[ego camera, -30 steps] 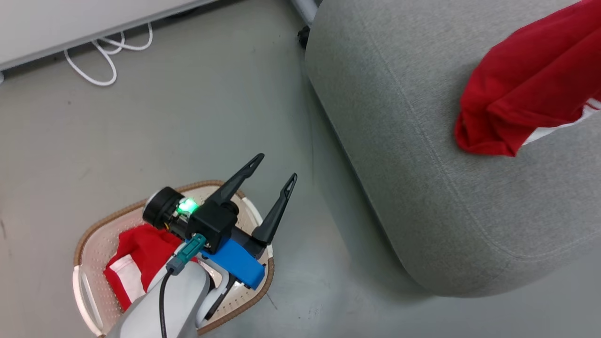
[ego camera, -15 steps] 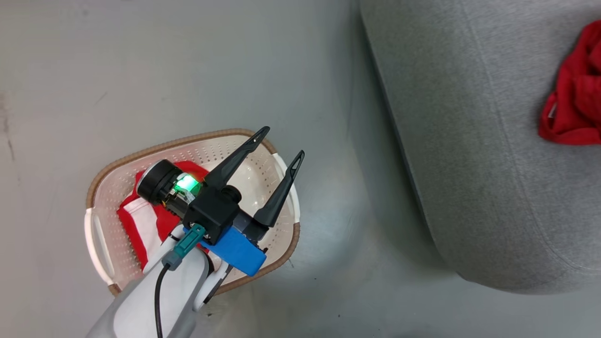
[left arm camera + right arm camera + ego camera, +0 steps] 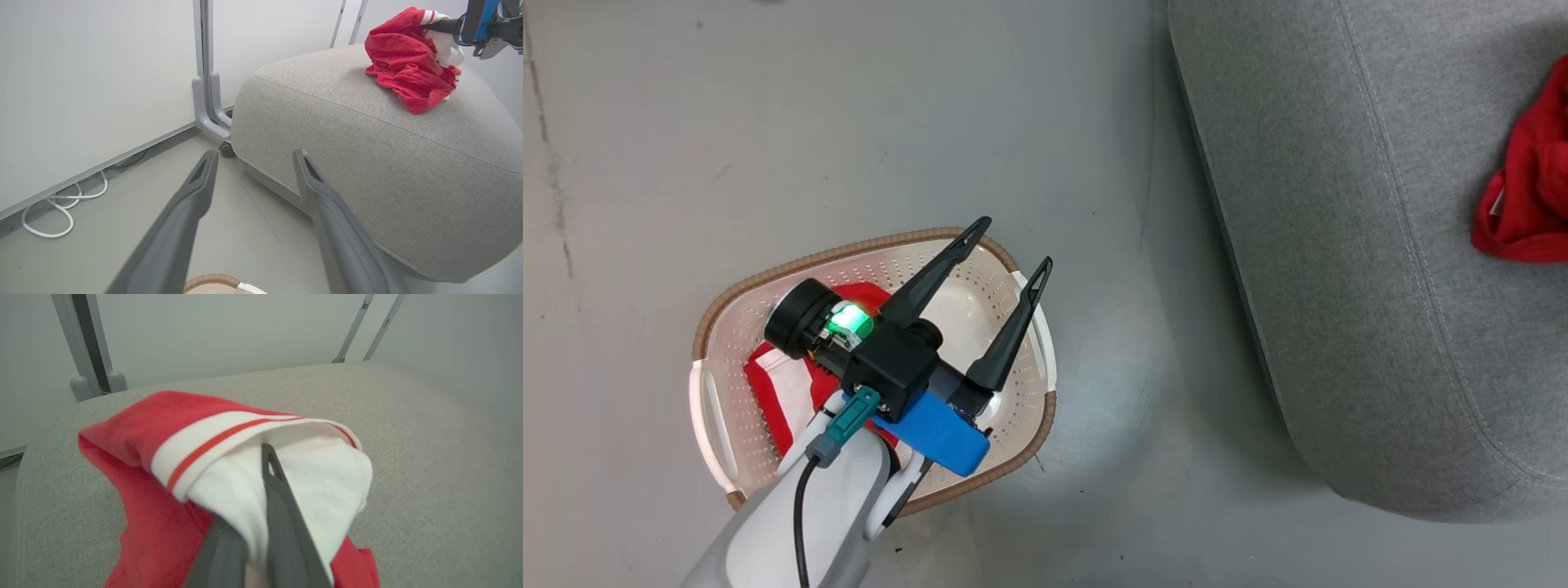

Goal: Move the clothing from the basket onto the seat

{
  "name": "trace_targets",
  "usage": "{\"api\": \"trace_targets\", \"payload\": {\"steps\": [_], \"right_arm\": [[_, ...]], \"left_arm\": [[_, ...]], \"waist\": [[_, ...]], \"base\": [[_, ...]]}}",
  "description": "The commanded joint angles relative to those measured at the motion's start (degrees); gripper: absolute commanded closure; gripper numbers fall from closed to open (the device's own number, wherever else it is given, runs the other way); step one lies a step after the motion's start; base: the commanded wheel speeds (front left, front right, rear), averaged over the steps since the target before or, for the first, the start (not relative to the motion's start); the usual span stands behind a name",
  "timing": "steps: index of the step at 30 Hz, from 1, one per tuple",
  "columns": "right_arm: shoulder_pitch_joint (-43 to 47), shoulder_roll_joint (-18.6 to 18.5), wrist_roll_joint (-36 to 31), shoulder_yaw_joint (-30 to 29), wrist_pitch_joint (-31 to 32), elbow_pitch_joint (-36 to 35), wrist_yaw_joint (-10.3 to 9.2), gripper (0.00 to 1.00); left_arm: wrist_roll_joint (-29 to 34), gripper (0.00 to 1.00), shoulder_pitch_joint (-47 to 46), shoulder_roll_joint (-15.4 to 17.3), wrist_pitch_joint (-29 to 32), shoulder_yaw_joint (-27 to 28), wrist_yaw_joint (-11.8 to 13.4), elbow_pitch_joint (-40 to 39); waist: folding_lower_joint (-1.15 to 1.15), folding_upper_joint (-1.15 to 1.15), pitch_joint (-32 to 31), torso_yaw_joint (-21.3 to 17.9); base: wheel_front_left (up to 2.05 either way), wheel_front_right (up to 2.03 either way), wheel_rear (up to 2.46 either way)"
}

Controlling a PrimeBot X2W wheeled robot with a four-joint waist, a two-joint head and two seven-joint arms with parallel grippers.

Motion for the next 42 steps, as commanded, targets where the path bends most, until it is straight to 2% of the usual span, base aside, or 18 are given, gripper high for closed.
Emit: {"api": "trace_targets", "payload": {"steps": [1,10,19,30,42], "right_arm": [[1.03,-0.31,-0.69,0.42,-0.71,0.24,0.01,0.00],[4.45,0.64,-1.30,2.71,-2.29,0.68,0.01,0.00],[12.57,2.70,0.77,8.08,-3.42,-3.50,0.01,0.00],[27.75,8.55,7.09,17.83,-2.18,-16.79,0.01,0.00],[43.66,13.97,12.23,22.17,0.79,-32.36,0.01,0.00]], "left_arm": [[0.05,0.00,0.35,-0.37,-0.17,0.17,-0.09,0.23],[-1.11,0.00,2.33,-2.21,-0.17,0.84,-0.09,0.96],[-2.23,0.00,7.25,-3.73,-0.17,3.80,-0.09,2.42],[-2.63,0.00,17.05,-6.40,-0.17,13.62,-0.06,4.52],[-1.50,0.00,24.71,-8.17,-0.17,23.83,-0.05,5.47]], "waist": [[-0.01,0.00,-0.43,0.00],[-0.01,0.00,-5.26,0.78],[-0.01,0.00,-13.95,2.93],[-0.01,0.00,-24.98,6.70],[-0.01,0.00,-31.14,11.80]], "base": [[0.00,0.00,0.00],[0.00,0.00,0.00],[0.00,0.00,0.00],[0.00,0.00,0.00],[0.00,0.00,0.00]]}}
